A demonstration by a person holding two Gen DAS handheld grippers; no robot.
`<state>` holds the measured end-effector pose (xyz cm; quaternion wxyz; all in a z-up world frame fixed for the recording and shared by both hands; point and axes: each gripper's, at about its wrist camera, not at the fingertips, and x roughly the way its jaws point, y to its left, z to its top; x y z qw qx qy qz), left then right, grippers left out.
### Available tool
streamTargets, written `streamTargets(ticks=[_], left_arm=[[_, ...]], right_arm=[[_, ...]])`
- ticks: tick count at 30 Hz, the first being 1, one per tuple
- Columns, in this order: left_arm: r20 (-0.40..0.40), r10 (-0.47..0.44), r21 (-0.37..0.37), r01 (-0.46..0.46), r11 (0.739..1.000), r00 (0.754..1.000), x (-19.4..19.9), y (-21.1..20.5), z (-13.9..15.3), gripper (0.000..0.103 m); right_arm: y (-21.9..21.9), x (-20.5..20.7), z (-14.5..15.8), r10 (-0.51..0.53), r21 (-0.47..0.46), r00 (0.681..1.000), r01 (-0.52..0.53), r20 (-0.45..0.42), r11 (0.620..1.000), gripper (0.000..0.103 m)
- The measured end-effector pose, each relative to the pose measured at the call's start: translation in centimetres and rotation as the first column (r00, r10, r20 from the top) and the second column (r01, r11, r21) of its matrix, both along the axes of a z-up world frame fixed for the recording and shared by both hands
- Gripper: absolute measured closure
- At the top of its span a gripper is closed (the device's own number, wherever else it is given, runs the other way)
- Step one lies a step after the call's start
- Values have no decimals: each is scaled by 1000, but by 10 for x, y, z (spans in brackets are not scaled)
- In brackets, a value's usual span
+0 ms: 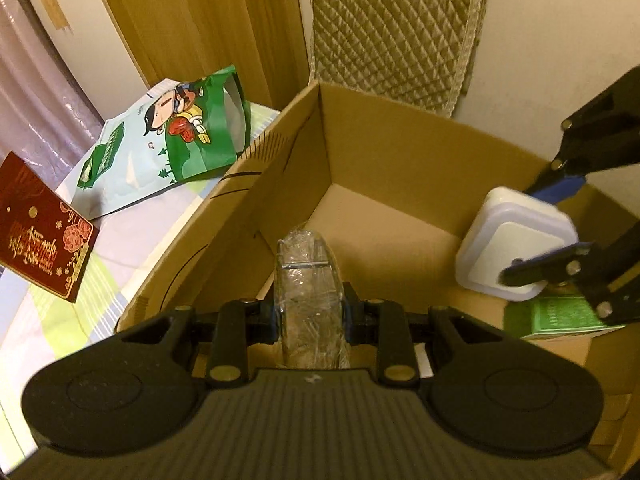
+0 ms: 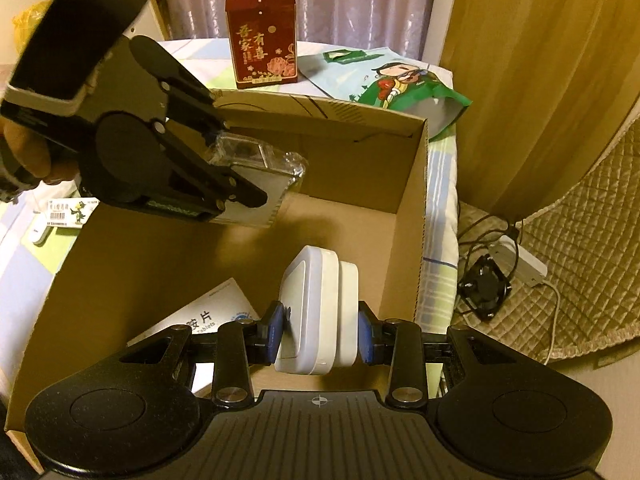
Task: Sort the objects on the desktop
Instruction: 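Carry the plastic packaging and night light over the cardboard box, then open the left gripper to drop the packaging while the right gripper releases the night light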
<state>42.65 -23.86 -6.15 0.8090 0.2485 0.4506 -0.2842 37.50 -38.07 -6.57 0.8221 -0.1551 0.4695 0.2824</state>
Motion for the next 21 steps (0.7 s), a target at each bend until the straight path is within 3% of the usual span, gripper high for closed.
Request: streamTargets(ticks=[7, 8, 12, 14, 21], left_arm=[[-7, 2, 94, -1, 996, 1000, 16, -5, -19, 75], [-3, 8, 99, -8, 995, 1000, 17, -5, -20, 67], [0, 22, 111, -22, 994, 1000, 22, -2, -20, 56], [-1, 25, 114, -25, 993, 1000, 24, 0, -20, 41], [-9, 37, 91, -36, 995, 999, 21, 5, -11, 41]], right_arm=[[2, 10, -1, 22, 6, 1000, -21, -7, 1000, 67], [3, 11, -1, 23, 7, 1000, -23, -9, 1000, 67], [5, 15, -3, 32, 8, 999, -32, -12, 999, 67], [7, 16, -3, 34, 9, 999, -34, -13, 999, 67], [12, 23, -5, 39, 9, 999, -39, -1, 999, 67]])
